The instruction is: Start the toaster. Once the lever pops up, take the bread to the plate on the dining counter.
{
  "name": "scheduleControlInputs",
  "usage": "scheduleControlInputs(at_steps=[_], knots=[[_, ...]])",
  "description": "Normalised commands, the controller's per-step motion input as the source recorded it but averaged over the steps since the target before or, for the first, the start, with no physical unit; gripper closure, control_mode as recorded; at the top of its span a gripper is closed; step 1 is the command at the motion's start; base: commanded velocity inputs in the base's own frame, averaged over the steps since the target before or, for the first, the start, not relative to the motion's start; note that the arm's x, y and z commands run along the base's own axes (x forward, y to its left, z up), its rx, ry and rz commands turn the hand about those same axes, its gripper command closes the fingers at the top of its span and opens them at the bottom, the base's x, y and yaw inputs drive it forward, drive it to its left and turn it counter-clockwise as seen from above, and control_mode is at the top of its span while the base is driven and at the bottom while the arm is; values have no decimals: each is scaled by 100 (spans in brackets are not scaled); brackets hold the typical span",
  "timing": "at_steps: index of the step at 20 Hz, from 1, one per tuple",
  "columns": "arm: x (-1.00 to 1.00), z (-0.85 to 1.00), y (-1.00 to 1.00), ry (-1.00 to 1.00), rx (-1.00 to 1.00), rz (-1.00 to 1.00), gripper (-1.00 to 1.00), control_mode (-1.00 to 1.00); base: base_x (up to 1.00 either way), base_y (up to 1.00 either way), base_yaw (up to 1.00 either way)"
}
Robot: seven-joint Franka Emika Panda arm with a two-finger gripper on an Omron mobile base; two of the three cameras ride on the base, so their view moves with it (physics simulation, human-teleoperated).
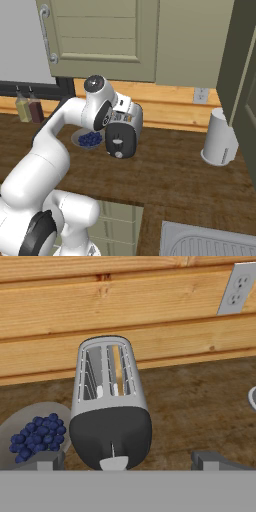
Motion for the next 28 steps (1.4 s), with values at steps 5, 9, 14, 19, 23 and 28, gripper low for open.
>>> scheduleControlInputs(at_steps=[5,9,14,19,23,28], knots=[[0,0,0,0,0,0,-100,-100,0,0,0],[0,0,0,0,0,0,-100,-100,0,0,0],[0,0,0,0,0,0,-100,-100,0,0,0],[0,0,0,0,0,0,-100,-100,0,0,0],[0,0,0,0,0,0,-100,-100,0,0,0],[0,0,0,0,0,0,-100,-100,0,0,0]])
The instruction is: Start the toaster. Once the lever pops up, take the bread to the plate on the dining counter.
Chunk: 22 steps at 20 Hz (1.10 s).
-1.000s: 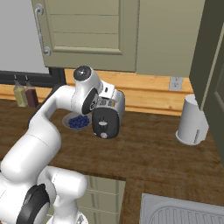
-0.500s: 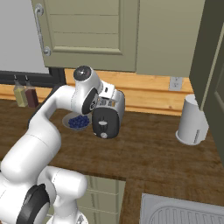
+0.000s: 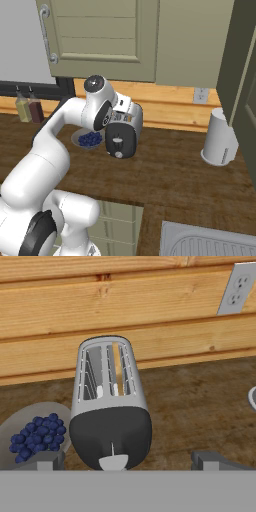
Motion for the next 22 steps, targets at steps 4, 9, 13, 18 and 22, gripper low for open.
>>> scheduleControlInputs(at_steps=[4,9,13,18,22], knots=[[0,0,0,0,0,0,-100,-100,0,0,0],[0,0,0,0,0,0,-100,-100,0,0,0],[0,0,0,0,0,0,-100,-100,0,0,0],[0,0,0,0,0,0,-100,-100,0,0,0],[0,0,0,0,0,0,-100,-100,0,0,0]])
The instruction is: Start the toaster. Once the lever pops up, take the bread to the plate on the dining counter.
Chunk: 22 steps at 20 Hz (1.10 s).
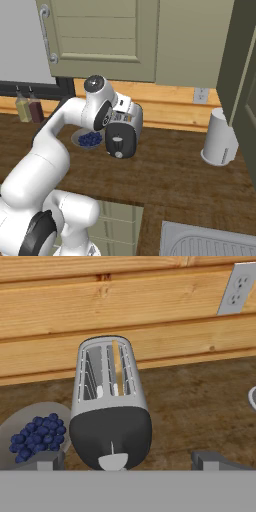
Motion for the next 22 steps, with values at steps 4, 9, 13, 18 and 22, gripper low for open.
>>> scheduleControlInputs(at_steps=[4,9,13,18,22], knots=[[-7,0,0,0,0,0,-100,-100,0,0,0],[-1,-12,0,-1,0,5,-100,-100,0,0,0],[2,-23,0,0,2,13,-100,-100,0,0,0],[39,-21,0,1,5,10,-100,-100,0,0,0],[72,-16,0,10,2,3,-100,-100,0,0,0]])
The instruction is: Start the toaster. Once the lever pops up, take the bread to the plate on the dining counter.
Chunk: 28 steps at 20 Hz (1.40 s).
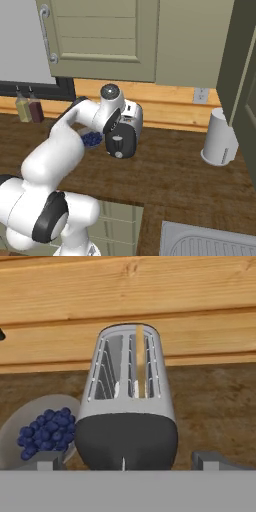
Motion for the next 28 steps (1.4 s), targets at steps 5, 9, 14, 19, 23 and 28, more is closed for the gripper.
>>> scheduleControlInputs(at_steps=[5,9,14,19,23,28], knots=[[60,-23,0,8,1,0,-100,-100,0,0,0],[42,-22,0,0,0,0,-100,-100,0,0,0],[23,-33,0,0,0,0,-100,-100,0,0,0],[22,-27,-3,0,0,0,-100,-100,0,0,0],[22,-16,-10,0,0,0,-100,-100,0,0,0],[14,-12,-11,0,0,0,-100,-100,0,0,0]])
